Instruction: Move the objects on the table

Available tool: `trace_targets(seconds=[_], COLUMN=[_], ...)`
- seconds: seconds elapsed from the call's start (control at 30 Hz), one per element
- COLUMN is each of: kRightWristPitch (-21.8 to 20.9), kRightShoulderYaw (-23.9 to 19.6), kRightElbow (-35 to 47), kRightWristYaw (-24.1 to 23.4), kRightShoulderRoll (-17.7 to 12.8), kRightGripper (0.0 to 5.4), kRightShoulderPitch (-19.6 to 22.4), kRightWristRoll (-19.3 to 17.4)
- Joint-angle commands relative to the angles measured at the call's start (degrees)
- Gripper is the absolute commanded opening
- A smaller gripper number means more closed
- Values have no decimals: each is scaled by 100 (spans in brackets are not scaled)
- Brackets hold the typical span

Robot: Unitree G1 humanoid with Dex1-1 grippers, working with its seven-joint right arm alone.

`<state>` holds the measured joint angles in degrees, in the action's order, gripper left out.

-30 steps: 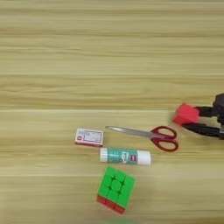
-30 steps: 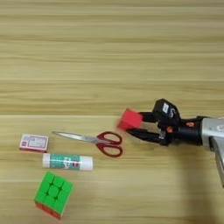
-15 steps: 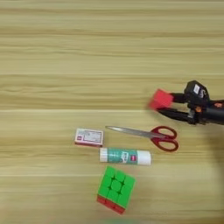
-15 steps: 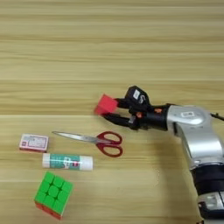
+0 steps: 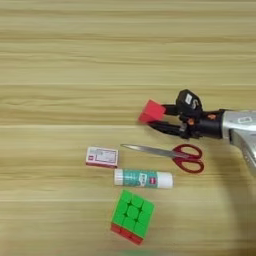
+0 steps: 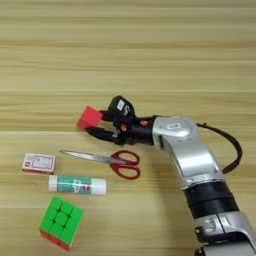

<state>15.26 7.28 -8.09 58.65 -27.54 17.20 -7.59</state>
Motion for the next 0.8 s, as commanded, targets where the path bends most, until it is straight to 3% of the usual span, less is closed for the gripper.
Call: trace_targets(seconds=[0.03, 0.5, 0.8], kRightWristPitch=[1, -564, -656], kRightShoulderYaw=[110, 363, 471], kRightElbow=[276, -783, -882], kRightWristYaw=[-263, -593, -524], kRightShoulderRoll=[128, 634, 782], kRightGripper=[224, 224, 224], kRightShoulderPitch=[437, 698, 649], kRightWristRoll=[53, 418, 479])
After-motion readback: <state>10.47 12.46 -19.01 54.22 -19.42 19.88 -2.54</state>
